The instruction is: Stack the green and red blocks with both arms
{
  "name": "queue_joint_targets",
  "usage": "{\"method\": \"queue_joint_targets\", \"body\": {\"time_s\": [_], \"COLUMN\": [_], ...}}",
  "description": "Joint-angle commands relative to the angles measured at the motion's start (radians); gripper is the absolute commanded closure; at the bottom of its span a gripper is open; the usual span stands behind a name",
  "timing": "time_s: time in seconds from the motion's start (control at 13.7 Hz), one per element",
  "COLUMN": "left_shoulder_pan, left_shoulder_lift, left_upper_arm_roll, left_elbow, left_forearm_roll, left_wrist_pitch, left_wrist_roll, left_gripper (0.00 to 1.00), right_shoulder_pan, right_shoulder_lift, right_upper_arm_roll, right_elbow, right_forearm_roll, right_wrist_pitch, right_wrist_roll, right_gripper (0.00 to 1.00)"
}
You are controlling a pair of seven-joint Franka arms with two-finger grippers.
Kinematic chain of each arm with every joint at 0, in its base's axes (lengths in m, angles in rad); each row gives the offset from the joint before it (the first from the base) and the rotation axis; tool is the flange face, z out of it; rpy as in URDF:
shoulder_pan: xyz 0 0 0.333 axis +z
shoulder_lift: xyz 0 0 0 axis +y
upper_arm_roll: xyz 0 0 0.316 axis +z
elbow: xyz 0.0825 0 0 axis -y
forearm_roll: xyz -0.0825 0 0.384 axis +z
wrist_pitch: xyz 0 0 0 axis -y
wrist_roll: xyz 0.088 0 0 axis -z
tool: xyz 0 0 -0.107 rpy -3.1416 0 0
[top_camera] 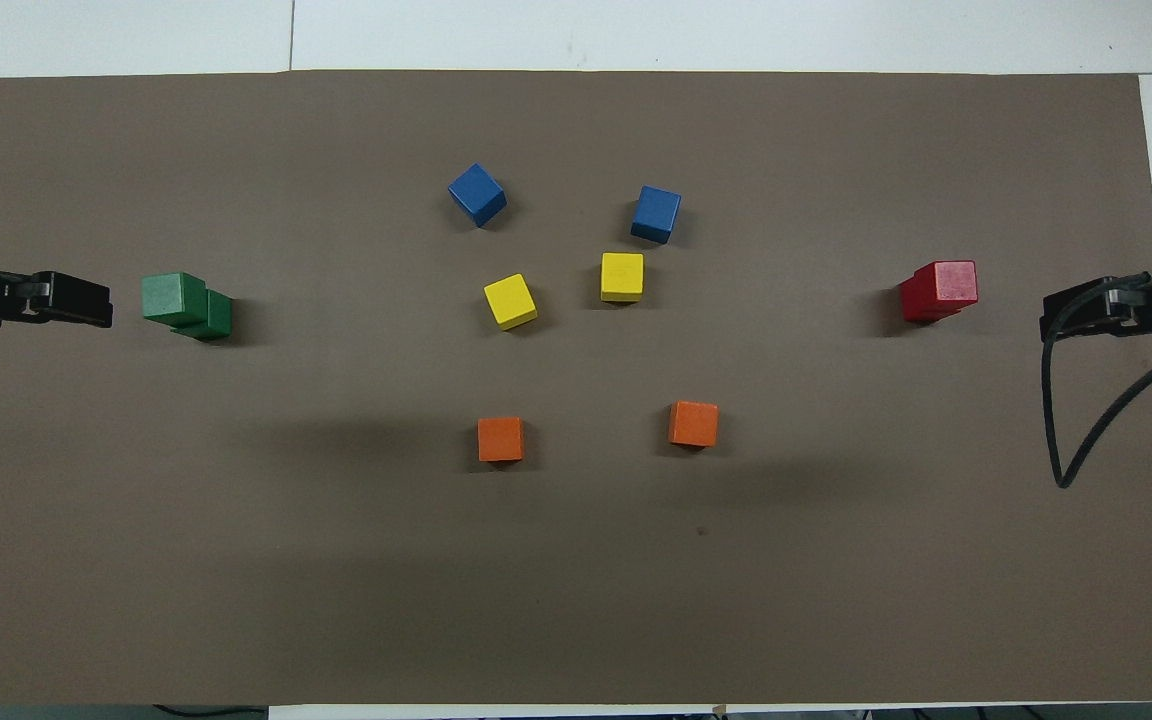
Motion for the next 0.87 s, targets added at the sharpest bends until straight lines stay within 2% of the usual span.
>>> {"method": "queue_joint_targets", "body": {"time_s": [0.0, 0.07, 0.22, 0.36, 0.44, 0.51, 0.66, 0.8], "left_shoulder_pan": [-0.020, -0.020, -0.030, -0.035, -0.037, -0.035, -0.032, -0.030], "left_shoulder_lift": [0.011, 0.017, 0.033, 0.080, 0.106, 0.113, 0.088, 0.071], "left_upper_arm_roll": [0.018, 0.019, 0.015, 0.013, 0.000, -0.038, -0.097, -0.097], "left_elbow": [0.022, 0.047, 0.067, 0.168, 0.230, 0.252, 0.199, 0.176], "left_forearm_roll": [-0.047, -0.084, -0.083, -0.070, -0.043, -0.006, 0.043, 0.040], "left_wrist_pitch": [-0.028, -0.037, -0.066, -0.161, -0.215, -0.227, -0.176, -0.178], "left_wrist_roll": [-0.027, -0.036, -0.052, -0.103, -0.106, -0.106, -0.131, -0.134], "left_gripper": [0.00, 0.00, 0.00, 0.00, 0.00, 0.00, 0.00, 0.00], "right_shoulder_pan": [-0.014, -0.014, -0.021, -0.021, -0.024, -0.031, -0.034, -0.033], "right_shoulder_lift": [0.009, 0.012, 0.020, 0.021, 0.021, 0.021, 0.021, 0.021], "right_upper_arm_roll": [0.015, 0.015, 0.015, 0.015, 0.015, 0.015, 0.015, 0.015], "right_elbow": [0.038, 0.055, 0.067, 0.073, 0.075, 0.078, 0.078, 0.078], "right_forearm_roll": [0.009, 0.009, 0.009, -0.001, -0.003, -0.002, -0.001, -0.003], "right_wrist_pitch": [-0.040, -0.068, -0.082, -0.082, -0.082, -0.082, -0.082, -0.082], "right_wrist_roll": [-0.026, -0.026, -0.026, -0.026, -0.026, -0.026, -0.026, -0.024], "right_gripper": [0.00, 0.00, 0.00, 0.00, 0.00, 0.00, 0.00, 0.00]}}
